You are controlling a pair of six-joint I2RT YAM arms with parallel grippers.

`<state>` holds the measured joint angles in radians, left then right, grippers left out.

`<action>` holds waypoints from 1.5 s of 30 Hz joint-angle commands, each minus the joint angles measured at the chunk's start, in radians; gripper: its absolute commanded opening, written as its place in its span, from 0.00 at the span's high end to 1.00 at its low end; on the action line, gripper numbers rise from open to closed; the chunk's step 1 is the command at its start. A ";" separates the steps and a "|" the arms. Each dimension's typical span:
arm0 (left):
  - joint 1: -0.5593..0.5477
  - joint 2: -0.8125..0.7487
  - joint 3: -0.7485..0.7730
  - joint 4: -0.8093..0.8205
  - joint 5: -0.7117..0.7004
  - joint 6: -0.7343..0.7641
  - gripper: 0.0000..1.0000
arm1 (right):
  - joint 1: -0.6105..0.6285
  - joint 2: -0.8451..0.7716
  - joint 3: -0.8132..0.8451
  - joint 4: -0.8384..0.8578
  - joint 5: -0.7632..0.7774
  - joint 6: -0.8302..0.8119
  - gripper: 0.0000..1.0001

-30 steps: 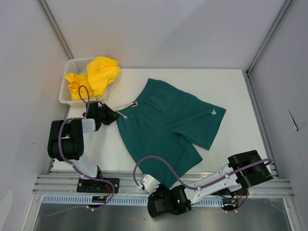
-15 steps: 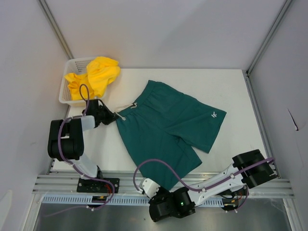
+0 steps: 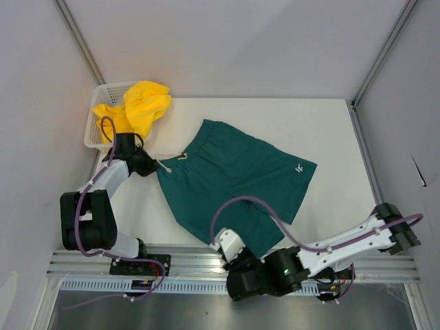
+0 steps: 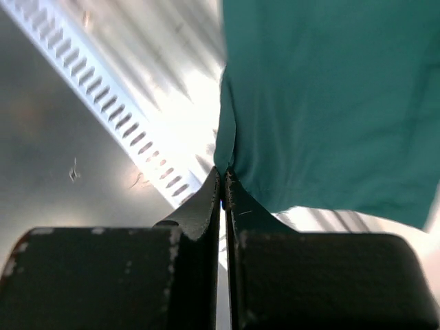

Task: Fold and stack the shorts
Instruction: Fold the shorts

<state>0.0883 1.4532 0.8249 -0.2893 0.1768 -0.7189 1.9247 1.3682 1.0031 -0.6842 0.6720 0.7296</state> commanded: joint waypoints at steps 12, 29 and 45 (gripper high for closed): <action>0.007 -0.129 0.316 -0.380 -0.050 -0.163 1.00 | -0.137 -0.408 0.118 -0.277 0.110 0.045 1.00; 0.004 -0.080 0.505 -0.406 -0.031 -0.484 1.00 | -0.832 -0.498 0.193 -0.195 -0.280 -0.352 1.00; 0.004 -0.027 0.568 -0.323 -0.031 -0.631 1.00 | -1.524 -0.319 0.275 -0.023 -0.922 -0.572 1.00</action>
<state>0.0883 1.4635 1.3392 -0.6827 0.1413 -1.2858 0.4625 1.0046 1.2015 -0.7769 -0.0978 0.2134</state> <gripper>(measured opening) 0.037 0.009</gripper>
